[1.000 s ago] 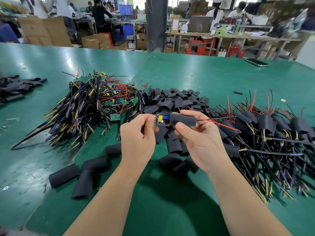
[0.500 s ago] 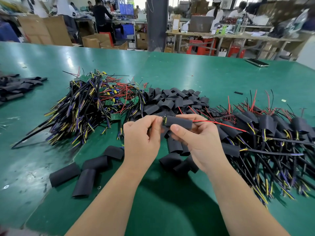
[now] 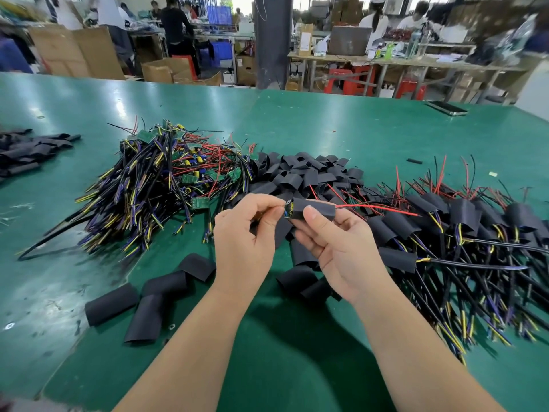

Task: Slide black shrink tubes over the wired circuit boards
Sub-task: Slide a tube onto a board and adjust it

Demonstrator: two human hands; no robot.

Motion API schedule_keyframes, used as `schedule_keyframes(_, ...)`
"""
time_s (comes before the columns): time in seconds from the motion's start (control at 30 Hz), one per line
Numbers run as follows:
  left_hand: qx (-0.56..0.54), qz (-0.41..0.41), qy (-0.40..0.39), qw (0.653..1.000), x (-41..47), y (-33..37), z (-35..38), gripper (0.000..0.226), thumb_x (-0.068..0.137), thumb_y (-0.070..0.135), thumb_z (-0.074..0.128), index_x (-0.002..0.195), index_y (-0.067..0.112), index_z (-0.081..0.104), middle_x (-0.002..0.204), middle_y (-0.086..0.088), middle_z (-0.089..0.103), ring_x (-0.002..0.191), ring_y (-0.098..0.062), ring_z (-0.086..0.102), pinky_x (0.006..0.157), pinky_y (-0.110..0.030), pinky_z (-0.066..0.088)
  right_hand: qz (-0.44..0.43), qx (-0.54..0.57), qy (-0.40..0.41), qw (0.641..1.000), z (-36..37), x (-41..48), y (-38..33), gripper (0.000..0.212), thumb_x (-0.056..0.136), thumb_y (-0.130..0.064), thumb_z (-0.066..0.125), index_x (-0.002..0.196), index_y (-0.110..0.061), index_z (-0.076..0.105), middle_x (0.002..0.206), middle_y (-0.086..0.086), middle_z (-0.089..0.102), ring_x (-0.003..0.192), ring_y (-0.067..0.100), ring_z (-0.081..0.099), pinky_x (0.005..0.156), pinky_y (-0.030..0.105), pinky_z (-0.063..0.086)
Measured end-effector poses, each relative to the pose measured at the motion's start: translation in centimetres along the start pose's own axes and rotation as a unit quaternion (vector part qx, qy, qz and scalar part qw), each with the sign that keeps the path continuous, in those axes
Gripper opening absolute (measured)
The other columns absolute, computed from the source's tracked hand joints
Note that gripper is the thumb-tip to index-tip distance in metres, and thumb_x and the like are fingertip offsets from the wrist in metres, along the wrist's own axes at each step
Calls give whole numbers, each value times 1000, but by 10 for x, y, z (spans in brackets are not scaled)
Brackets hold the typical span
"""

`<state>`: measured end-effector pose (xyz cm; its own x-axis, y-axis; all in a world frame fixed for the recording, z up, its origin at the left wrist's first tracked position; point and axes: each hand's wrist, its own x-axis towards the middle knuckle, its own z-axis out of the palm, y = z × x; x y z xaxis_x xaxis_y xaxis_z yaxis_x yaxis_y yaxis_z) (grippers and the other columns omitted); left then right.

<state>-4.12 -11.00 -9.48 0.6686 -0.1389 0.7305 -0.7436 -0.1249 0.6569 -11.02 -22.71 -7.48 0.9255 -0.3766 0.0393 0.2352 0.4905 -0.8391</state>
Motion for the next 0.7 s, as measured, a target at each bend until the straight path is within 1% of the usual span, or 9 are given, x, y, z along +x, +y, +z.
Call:
schedule_keyframes(0.1,7,18,-16,1000,0,-6,0,10,89,24,56,90,28,66,84,16,63,72,-4,59,66,-39,49,-31,-68,-5,997,-1,0,2,30,71,-9,72,100,-7,66,89,9,74,82,21,71,67,25,56)
schedule_keyframes(0.17,6,34,-22,999,0,-10,0,11,87,15,59,89,18,69,83,16,61,75,-2,58,64,-33,49,-47,-127,4,991,-1,-1,3,36,81,-3,68,116,-8,61,98,8,74,90,20,70,72,24,55)
schedule_keyframes(0.23,-8,33,-31,999,0,-11,0,10,86,8,63,88,13,72,85,15,61,80,-2,58,67,-25,48,-39,-149,5,988,2,-1,5,52,87,-6,63,136,-12,47,108,4,71,98,15,68,78,24,54)
schedule_keyframes(0.3,-19,16,-41,999,0,-10,1,10,85,7,64,88,10,74,87,4,62,80,-5,59,68,-20,47,-17,-122,-10,992,4,-1,9,63,92,-10,57,146,-24,29,109,-2,70,97,13,66,77,24,53)
schedule_keyframes(0.37,-17,11,-58,998,0,-9,1,13,84,6,64,90,8,74,90,-3,60,83,-8,58,72,-20,46,5,-55,-28,998,6,0,9,57,95,-8,51,141,-31,27,97,-3,71,85,13,66,71,24,54)
schedule_keyframes(0.47,-19,25,-131,991,-2,-4,2,31,83,-3,59,109,8,71,103,-6,54,93,-5,53,82,-16,42,-12,30,-19,999,4,2,-2,33,94,4,47,118,-17,46,82,5,67,75,16,65,67,26,56)
schedule_keyframes(0.53,-24,27,-156,987,-3,0,2,47,82,-7,57,124,14,62,106,-3,50,91,-4,51,82,-13,41,-27,95,36,994,1,5,-14,29,91,9,49,110,-12,44,79,11,58,71,19,67,63,23,56)
schedule_keyframes(0.6,-25,26,-136,990,-2,0,-1,51,83,0,58,129,21,58,106,0,50,78,-6,53,76,-14,43,-32,157,88,983,-7,7,-27,31,90,7,53,113,-10,42,87,15,59,72,19,71,58,16,53)
schedule_keyframes(0.7,-30,-17,-94,995,4,-5,-8,45,86,11,57,129,23,56,104,-1,56,70,-7,52,70,-14,44,-53,257,112,958,-23,5,-52,15,84,-2,59,98,-1,52,94,20,65,68,13,68,49,10,48)
